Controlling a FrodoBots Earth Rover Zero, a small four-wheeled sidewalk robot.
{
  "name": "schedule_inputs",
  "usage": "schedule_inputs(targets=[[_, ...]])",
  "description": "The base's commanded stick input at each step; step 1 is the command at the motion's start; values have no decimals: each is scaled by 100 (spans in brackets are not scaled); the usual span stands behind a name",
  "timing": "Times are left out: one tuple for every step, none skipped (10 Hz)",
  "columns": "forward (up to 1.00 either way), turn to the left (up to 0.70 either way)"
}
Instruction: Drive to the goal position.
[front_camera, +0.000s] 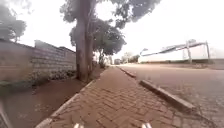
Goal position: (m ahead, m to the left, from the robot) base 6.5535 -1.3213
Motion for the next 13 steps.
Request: schedule_inputs(targets=[[70,0],[70,0],[70,0],[70,0],[70,0],[70,0],[70,0],[70,0],[70,0],[70,0],[70,0],[70,0],[70,0]])
